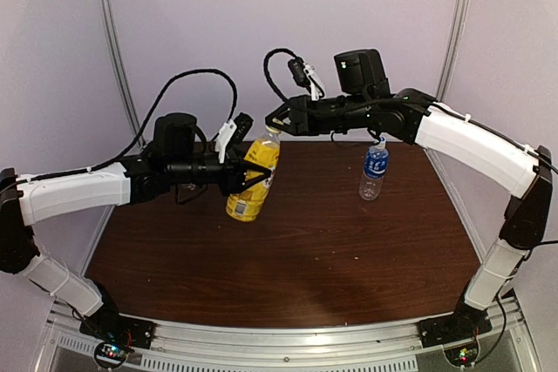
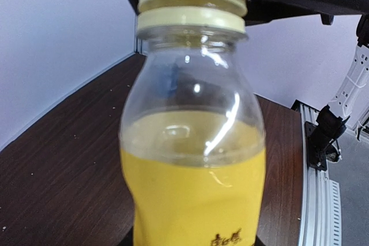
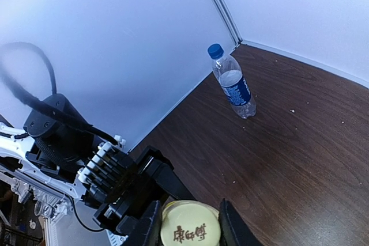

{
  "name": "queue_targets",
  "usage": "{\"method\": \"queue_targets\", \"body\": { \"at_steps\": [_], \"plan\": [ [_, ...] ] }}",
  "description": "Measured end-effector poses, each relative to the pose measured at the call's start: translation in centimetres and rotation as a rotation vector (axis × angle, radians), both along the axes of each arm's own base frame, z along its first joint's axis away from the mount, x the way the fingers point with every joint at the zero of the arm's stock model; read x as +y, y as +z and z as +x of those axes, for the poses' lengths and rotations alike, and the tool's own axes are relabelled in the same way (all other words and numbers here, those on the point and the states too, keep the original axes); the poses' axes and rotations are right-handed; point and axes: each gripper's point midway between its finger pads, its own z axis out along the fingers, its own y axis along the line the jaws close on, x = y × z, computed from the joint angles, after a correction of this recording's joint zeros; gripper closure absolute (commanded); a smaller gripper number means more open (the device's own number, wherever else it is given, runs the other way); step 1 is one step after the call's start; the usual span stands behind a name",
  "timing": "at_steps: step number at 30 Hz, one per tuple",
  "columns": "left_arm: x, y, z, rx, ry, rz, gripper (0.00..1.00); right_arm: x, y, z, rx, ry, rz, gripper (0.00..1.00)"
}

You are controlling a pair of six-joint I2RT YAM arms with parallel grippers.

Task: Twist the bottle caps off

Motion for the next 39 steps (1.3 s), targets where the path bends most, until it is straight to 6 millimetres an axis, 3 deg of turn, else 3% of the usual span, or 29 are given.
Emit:
{"method": "queue_targets", "body": {
  "at_steps": [5,10,21,26,29,33,39],
  "plan": [
    [0.0,-0.2,-0.1,0.006,-0.001,0.005,0.63,0.2,-0.3,-0.1,-0.022,0.021,-0.007,0.84],
    [-0.2,0.0,-0.9,0.017,-0.059,-0.008,0.63,0.2,0.1,-0.8,-0.077,0.104,-0.009,0.84],
    [-1.1,3.4,-7.3,0.075,-0.445,-0.187,0.63,-0.3,3.5,-7.8,-0.354,0.577,0.033,0.78],
    [-1.1,3.9,-8.5,0.087,-0.512,-0.205,0.63,-0.5,3.8,-9.1,-0.398,0.674,0.052,0.74],
    [-1.1,3.7,-8.6,0.094,-0.517,-0.204,0.63,-0.5,3.7,-9.1,-0.399,0.684,0.053,0.66],
    [-1.2,3.7,-8.4,0.082,-0.506,-0.203,0.63,-0.4,3.4,-8.6,-0.373,0.651,0.043,0.47],
    [-1.3,3.4,-7.6,0.055,-0.457,-0.187,0.63,-0.2,1.2,-7.2,-0.260,0.561,0.010,0.27]
  ]
}}
